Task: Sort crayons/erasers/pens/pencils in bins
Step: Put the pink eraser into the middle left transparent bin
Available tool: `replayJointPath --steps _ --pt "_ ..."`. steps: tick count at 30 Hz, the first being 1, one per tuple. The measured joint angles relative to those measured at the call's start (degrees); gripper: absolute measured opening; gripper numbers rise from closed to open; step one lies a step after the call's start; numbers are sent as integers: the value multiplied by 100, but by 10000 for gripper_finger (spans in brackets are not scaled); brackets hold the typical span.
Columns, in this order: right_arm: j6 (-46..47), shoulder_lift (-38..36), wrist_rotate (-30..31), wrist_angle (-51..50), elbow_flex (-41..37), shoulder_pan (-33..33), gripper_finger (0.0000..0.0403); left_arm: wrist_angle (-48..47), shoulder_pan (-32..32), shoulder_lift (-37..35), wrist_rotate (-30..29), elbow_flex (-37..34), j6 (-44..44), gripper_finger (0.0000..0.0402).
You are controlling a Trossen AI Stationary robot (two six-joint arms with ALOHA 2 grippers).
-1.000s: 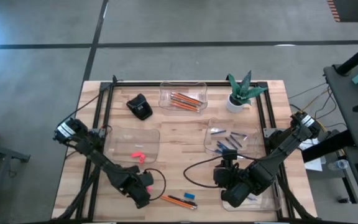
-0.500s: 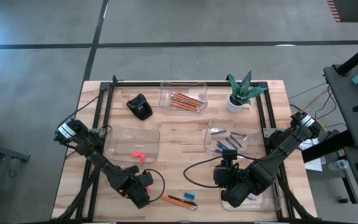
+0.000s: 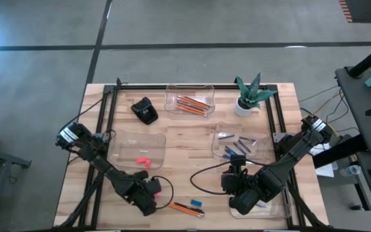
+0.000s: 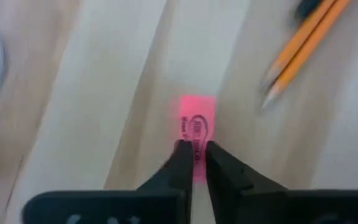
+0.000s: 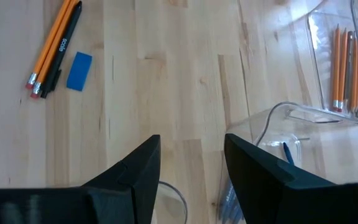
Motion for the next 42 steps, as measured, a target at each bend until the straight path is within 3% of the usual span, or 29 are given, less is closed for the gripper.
replayJointPath --steps 9,17,21,27,32,35,37,42 --pt "0 0 -2 -11 0 0 171 141 0 -540 36 12 415 1" --pt "-1 0 0 -9 0 0 171 133 -4 -516 7 -27 816 4" --pt "0 0 0 125 0 0 171 175 -2 -469 40 -27 1120 33" --pt "0 0 0 351 0 0 171 188 -6 -393 43 -29 1139 109" --pt "0 0 0 379 0 0 171 167 63 -306 65 -34 -115 154" --pt "-62 0 1 379 0 0 171 177 68 -306 221 -34 -297 159" --pt "-133 0 0 380 0 -9 171 237 50 -306 128 -35 228 159" --pt "-149 0 2 398 0 -9 171 586 -32 -291 -240 -79 2814 160"
